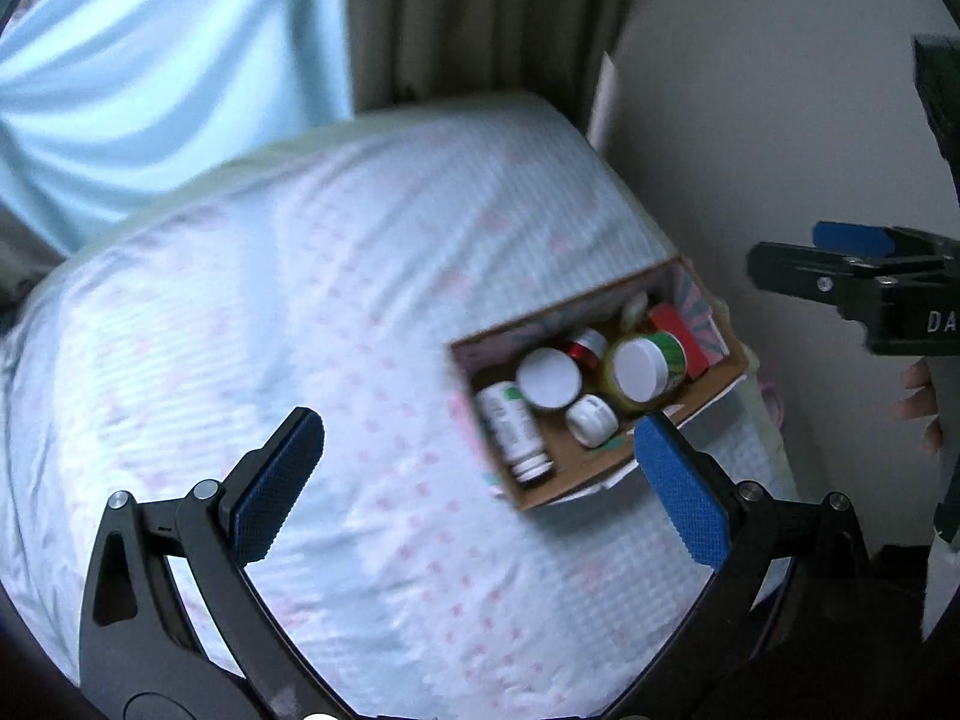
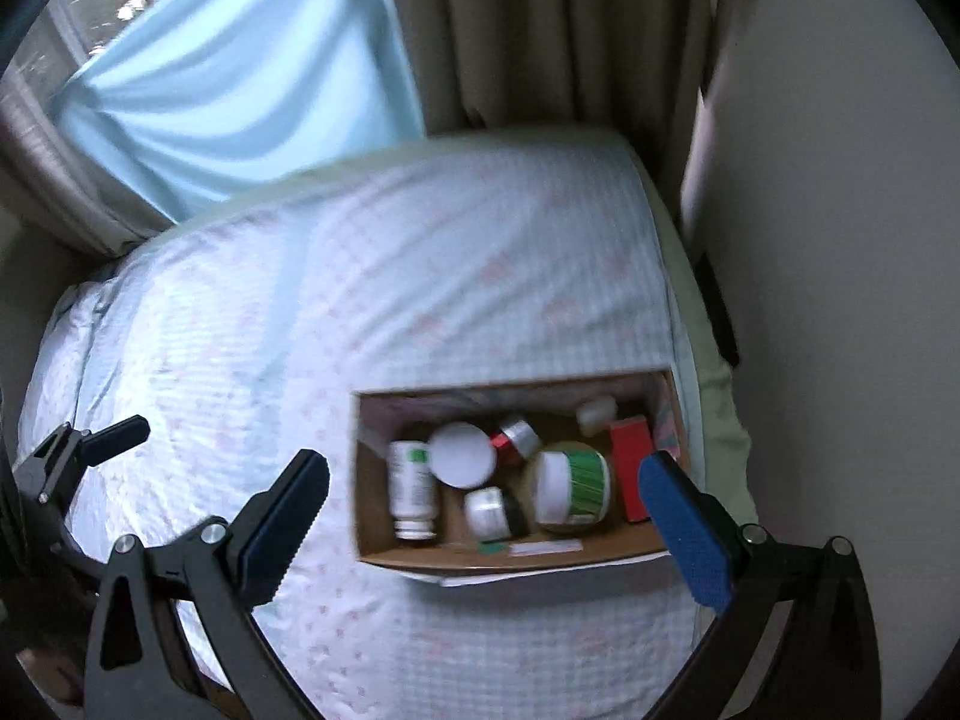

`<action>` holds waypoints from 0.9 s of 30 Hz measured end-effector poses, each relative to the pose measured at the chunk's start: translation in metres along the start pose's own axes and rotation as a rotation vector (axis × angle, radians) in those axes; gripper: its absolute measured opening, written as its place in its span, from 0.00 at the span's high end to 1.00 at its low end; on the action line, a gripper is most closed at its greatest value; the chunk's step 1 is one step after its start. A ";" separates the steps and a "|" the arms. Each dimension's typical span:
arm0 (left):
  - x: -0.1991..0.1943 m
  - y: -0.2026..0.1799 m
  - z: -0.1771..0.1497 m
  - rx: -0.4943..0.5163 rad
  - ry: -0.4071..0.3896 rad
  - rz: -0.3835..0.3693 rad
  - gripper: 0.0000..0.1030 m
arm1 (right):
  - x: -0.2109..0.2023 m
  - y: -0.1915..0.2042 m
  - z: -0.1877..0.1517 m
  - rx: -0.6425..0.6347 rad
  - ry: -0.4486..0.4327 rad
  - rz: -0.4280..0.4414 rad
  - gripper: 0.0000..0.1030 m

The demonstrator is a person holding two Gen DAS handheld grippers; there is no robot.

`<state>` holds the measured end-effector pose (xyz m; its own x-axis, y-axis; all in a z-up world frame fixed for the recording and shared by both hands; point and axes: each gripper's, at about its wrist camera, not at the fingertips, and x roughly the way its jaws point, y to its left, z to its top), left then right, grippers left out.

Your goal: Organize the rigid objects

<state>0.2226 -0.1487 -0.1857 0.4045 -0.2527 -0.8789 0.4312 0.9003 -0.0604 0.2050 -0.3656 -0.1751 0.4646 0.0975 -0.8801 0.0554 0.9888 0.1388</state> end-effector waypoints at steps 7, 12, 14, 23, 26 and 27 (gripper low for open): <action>-0.142 0.072 -0.031 -0.125 -0.264 0.066 0.00 | -0.110 0.090 -0.020 -0.048 -0.261 0.025 0.00; -0.232 0.085 -0.055 -0.092 -0.466 0.167 0.00 | -0.171 0.140 -0.044 -0.098 -0.446 0.003 0.00; -0.256 0.090 -0.071 -0.117 -0.520 0.203 0.00 | -0.185 0.149 -0.055 -0.102 -0.501 -0.016 0.00; -0.280 0.101 -0.131 -0.188 -0.607 0.221 0.00 | -0.203 0.169 -0.101 -0.126 -0.591 -0.039 0.00; -0.280 0.100 -0.138 -0.195 -0.616 0.211 0.00 | -0.206 0.174 -0.102 -0.121 -0.590 -0.044 0.00; -0.281 0.099 -0.139 -0.191 -0.621 0.211 0.00 | -0.206 0.175 -0.102 -0.120 -0.590 -0.046 0.00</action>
<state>0.0398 0.0611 -0.0104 0.8768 -0.1701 -0.4497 0.1654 0.9850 -0.0501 0.0289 -0.2015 -0.0155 0.8780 0.0093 -0.4786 0.0030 0.9997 0.0248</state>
